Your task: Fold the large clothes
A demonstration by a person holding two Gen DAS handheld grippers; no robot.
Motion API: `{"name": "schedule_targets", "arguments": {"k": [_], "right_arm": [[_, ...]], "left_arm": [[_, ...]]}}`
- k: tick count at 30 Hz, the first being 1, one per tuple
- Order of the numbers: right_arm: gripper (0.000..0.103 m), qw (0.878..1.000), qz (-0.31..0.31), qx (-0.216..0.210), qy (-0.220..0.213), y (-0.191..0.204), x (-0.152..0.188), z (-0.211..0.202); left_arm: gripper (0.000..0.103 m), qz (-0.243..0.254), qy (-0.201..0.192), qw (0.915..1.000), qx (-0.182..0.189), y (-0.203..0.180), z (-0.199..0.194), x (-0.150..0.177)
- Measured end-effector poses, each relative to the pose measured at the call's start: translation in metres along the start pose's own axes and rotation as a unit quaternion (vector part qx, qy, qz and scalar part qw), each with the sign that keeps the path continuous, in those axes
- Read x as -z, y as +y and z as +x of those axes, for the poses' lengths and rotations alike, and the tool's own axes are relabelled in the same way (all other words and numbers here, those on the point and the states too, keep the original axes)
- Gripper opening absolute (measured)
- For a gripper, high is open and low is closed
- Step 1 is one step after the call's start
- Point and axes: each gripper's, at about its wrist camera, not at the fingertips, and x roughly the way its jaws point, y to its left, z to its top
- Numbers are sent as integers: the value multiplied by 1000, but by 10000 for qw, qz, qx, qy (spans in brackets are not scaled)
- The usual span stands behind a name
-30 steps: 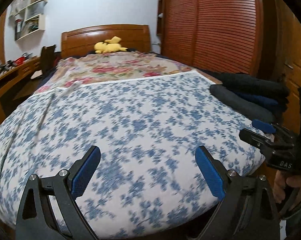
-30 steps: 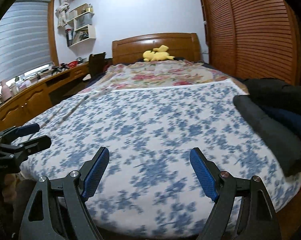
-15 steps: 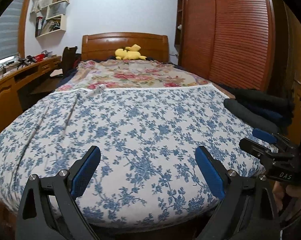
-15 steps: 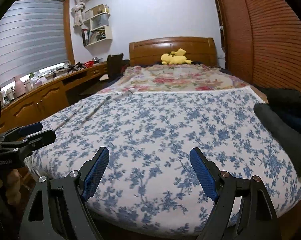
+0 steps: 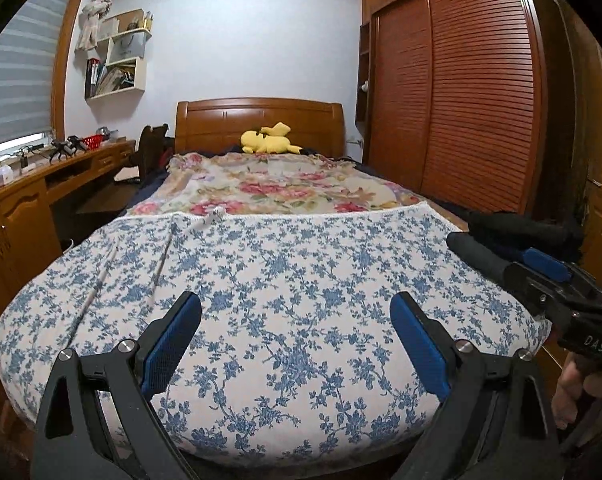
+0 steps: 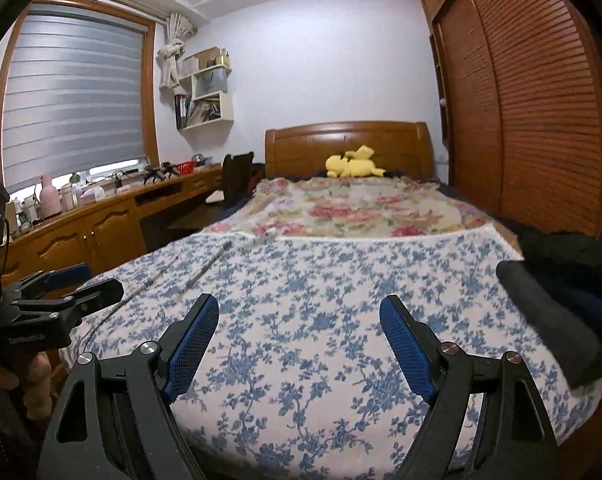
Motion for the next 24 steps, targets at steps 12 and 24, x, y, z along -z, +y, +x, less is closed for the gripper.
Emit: {"name": "schedule_targets", "arguments": {"k": [12, 24], "right_arm": [[84, 9999, 51, 77, -114, 2, 8, -3], [84, 9998, 110, 108, -128, 2, 7, -3]], "left_arm": [[96, -34, -112, 9999, 17, 0, -11, -2], [96, -38, -96, 9999, -12, -1, -12, -2]]}}
